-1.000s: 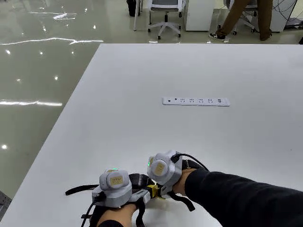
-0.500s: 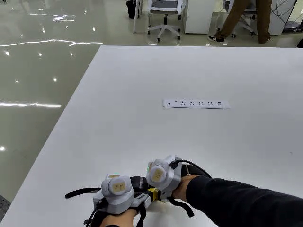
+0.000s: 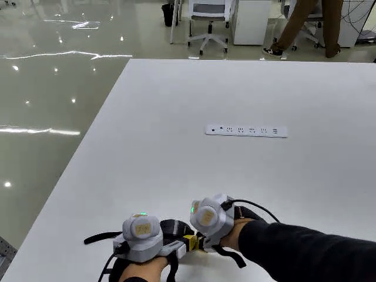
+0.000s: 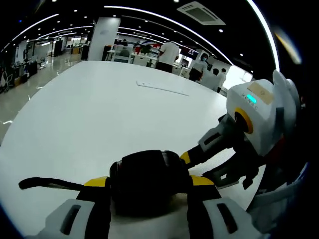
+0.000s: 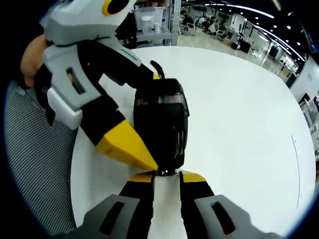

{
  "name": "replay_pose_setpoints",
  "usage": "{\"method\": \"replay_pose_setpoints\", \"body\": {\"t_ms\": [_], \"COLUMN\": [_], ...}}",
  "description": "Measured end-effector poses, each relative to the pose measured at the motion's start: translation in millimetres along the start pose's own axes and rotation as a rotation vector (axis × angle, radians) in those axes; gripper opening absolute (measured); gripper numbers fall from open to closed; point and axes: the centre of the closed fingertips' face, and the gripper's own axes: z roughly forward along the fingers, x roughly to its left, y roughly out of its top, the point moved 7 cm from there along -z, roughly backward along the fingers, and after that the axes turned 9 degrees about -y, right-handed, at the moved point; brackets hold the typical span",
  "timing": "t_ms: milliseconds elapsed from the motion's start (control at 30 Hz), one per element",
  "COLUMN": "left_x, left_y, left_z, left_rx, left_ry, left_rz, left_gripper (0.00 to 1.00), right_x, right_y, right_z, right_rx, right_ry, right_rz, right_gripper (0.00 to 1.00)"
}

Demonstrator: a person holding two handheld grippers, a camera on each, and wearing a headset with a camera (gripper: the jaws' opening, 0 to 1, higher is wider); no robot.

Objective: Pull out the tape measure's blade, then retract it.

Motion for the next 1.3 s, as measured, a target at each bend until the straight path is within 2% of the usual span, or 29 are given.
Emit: {"method": "replay_pose_setpoints", "body": {"t_ms": [33,67,100,133,167,200,267,300,333,400,433,500,533,567,600,633,667,700,767,833,867,933,1000,1100,1167,1233,1300], "left_x": [-0.1,1.2,2.0,0.5,-5.1,-6.9,-1.3,-3.7,0.4,9.3,12.0,25.1,30.8,32.5,37.7,39.4,41.0,38.7,41.1,43.7,46.4,49.4,50.9,48.3,45.9,49.3,51.5], "left_y": [5.1,10.0,12.7,14.8,21.7,24.7,23.2,23.6,27.4,30.4,31.3,32.7,29.5,27.1,27.0,25.8,23.6,16.8,9.4,2.2,-0.5,-6.3,-10.8,-14.1,-12.9,-13.6,-12.2], "left_z": [-2.6,-5.6,-8.7,-15.3,-19.7,-23.2,-31.4,-35.0,-42.0,-51.8,-58.8,-68.4,-76.6,-80.7,-89.4,-95.5,-100.7,-108.2,-116.2,-127.5,-134.1,-144.1,-149.9,-158.9,-164.7,-165.8,-166.3], "left_rx": [-0.033,-0.062,-0.067,-0.054,-0.107,-0.135,-0.086,-0.098,-0.135,-0.152,-0.157,-0.156,-0.139,-0.146,-0.182,-0.208,-0.222,-0.214,-0.191,-0.196,-0.206,-0.203,-0.178,-0.132,-0.124,-0.110,-0.117], "left_ry": [-0.014,-0.027,-0.031,-0.099,-0.209,-0.254,-0.291,-0.343,-0.363,-0.363,-0.384,-0.303,-0.290,-0.291,-0.276,-0.277,-0.285,-0.264,-0.235,-0.203,-0.193,-0.176,-0.165,-0.153,-0.156,-0.152,-0.175], "left_rz": [0.024,0.028,0.028,0.034,0.042,0.038,0.086,0.028,0.038,0.043,0.053,0.168,0.194,0.185,0.214,0.219,0.211,0.215,0.215,0.208,0.185,0.170,0.160,0.208,0.220,0.221,0.240], "left_gripper": [0.71,0.85,1.00,0.99,1.00,1.00,1.00,1.00,1.00,1.00,1.00,1.00,1.00,1.00,1.00,1.00,1.00,1.00,1.00,1.00,1.00,1.00,1.00,1.00,1.00,1.00,1.00], "right_x": [-4.1,-5.8,-9.1,-15.2,-19.9,-21.0,-23.2,-23.2,-21.1,-21.7,-20.1,-15.5,-13.5,-8.8,0.2,4.0,8.0,15.2,22.5,28.2,30.1,31.8,31.5,32.7,33.4,32.8,30.7], "right_y": [-2.1,-5.3,-9.1,-18.5,-26.7,-32.5,-49.0,-56.4,-67.1,-84.6,-93.9,-106.0,-115.3,-123.4,-135.3,-140.4,-146.3,-158.4,-172.0,-188.9,-197.0,-212.0,-221.7,-224.0,-220.5,-218.9,-216.0], "right_z": [-5.3,-12.1,-18.5,-31.3,-43.1,-51.7,-73.8,-83.2,-94.4,-112.3,-124.8,-141.7,-154.5,-163.4,-177.4,-186.0,-193.3,-203.9,-219.5,-235.5,-243.2,-252.4,-256.1,-262.8,-268.8,-269.2,-269.8], "right_rx": [-0.029,-0.046,-0.056,-0.049,-0.069,-0.084,-0.099,-0.112,-0.109,-0.096,-0.120,-0.155,-0.189,-0.191,-0.186,-0.218,-0.229,-0.217,-0.242,-0.246,-0.243,-0.241,-0.249,-0.252,-0.260,-0.255,-0.248], "right_ry": [-0.033,-0.028,-0.041,-0.077,-0.107,-0.117,-0.160,-0.170,-0.178,-0.238,-0.259,-0.276,-0.305,-0.312,-0.301,-0.334,-0.346,-0.350,-0.371,-0.393,-0.408,-0.425,-0.427,-0.437,-0.445,-0.442,-0.439], "right_rz": [0.060,0.125,0.188,0.242,0.254,0.272,0.306,0.329,0.342,0.340,0.396,0.494,0.518,0.520,0.490,0.493,0.494,0.518,0.526,0.536,0.537,0.549,0.574,0.538,0.522,0.514,0.506], "right_gripper": [0.27,0.33,0.37,0.41,0.45,0.51,0.58,0.62,0.66,0.74,0.79,0.89,0.94,0.98,1.00,1.00,1.00,1.00,1.00,1.00,1.00,1.00,1.00,1.00,0.98,0.98,0.98]}}
